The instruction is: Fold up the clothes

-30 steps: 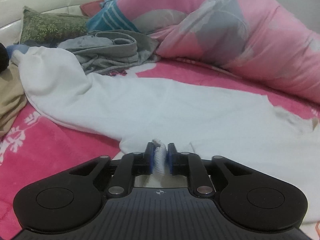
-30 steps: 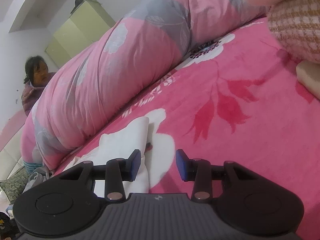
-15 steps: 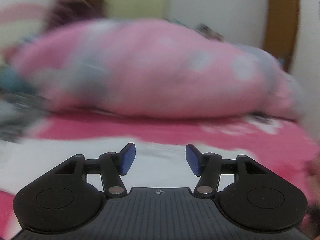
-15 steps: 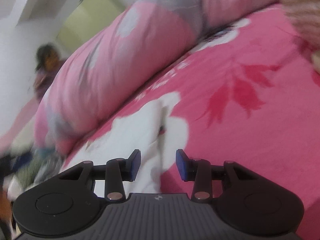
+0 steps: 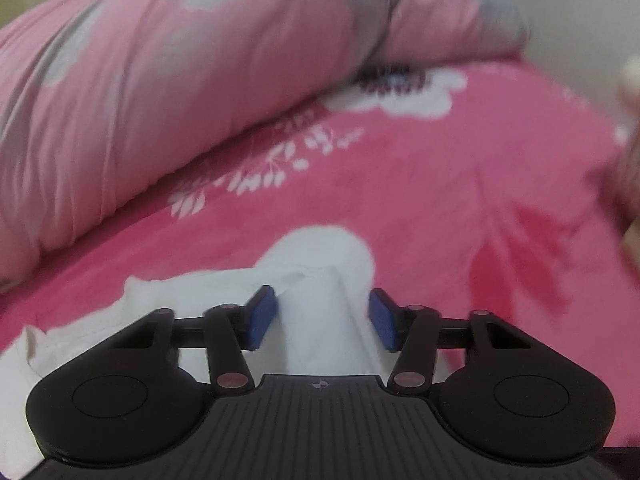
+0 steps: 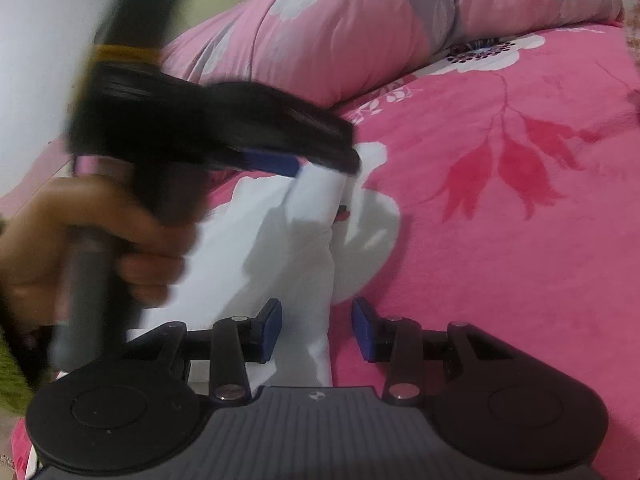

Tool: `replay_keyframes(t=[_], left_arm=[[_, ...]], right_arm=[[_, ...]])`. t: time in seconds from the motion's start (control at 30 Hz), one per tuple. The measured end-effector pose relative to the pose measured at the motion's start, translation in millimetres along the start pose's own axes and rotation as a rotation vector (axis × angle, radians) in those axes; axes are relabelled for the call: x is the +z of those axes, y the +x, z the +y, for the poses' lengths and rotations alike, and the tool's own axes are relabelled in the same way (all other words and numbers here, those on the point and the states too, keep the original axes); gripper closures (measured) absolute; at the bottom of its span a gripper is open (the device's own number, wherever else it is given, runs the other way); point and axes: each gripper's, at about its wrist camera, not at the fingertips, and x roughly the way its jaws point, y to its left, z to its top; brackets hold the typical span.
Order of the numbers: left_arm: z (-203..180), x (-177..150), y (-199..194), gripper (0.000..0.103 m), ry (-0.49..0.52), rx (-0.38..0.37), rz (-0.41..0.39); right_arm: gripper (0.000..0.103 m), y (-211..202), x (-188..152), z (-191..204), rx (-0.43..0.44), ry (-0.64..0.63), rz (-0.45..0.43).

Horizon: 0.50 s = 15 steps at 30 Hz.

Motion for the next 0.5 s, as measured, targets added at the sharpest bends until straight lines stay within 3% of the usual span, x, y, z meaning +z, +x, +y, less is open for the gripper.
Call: replay_keyframes(t=[0.03,0.1,0.2,0.5], left_arm=[[-3.6,-0.5,5.6,0.071,0.014,0.013,0.005],[-10.8,-1.5,16.8,0.091,0.043,0.04,0.016],[-2.1,-1.3,14.0,0.099,-0.004,0.036,-0.019],[7.8,-8.7,25.4,0.099,-0.174,-0.006,-0.108]], right_arm=[[0.069,-0.4,-0.2,2.3,0.003,-0.02,0.005],[0.079,-1.3,-0.9,7.2,0.011,-0.063,0.017],[0.09,-2.5,-1.7,9.5,0.02,-0.097,0.034],[0.095,-5.8,-3.4,3.8,0.036,-0.127,0.082]])
